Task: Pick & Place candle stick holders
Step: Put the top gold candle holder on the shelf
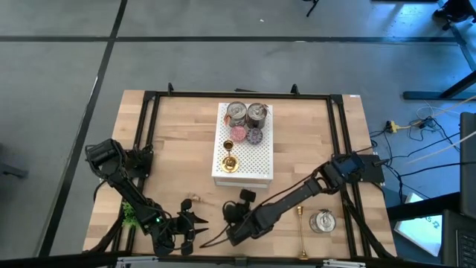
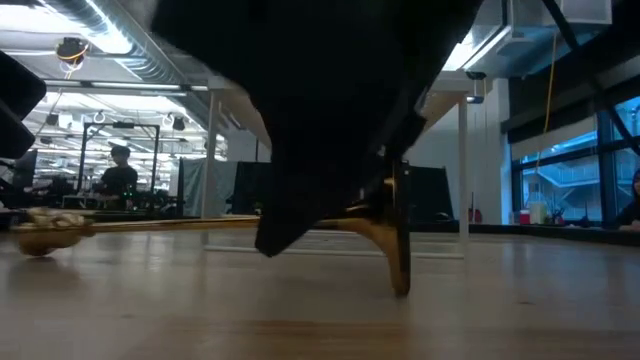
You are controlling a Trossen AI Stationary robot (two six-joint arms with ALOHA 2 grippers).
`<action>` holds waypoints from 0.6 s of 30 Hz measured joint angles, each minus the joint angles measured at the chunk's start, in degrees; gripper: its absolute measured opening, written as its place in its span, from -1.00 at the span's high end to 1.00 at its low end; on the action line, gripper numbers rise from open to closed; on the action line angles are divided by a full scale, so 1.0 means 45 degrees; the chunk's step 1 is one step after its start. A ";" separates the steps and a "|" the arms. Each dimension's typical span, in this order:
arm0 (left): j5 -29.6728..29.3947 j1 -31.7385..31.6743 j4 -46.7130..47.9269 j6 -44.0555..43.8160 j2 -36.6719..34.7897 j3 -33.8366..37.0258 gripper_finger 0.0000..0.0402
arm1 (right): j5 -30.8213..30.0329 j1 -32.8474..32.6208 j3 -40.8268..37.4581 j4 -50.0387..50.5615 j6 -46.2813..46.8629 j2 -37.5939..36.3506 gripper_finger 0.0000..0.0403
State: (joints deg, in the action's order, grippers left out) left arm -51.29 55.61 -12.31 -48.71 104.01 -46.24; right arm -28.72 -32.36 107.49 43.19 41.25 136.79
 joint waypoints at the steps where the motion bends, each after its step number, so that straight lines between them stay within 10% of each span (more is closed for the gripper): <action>1: 0.0000 0.0000 0.0010 0.0000 0.0002 0.0000 0.49 | 0.0086 -0.0069 0.0193 0.0017 -0.0082 0.0041 0.91; 18: -0.1247 0.1400 -0.1516 0.2270 -0.0644 -0.0014 0.49 | -0.0627 -0.0915 0.5538 0.5048 -0.0791 0.0020 0.92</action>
State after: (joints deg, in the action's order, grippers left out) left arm -56.90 61.92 -19.13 -38.49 101.11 -46.30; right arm -31.54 -36.48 132.41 65.91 37.69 136.88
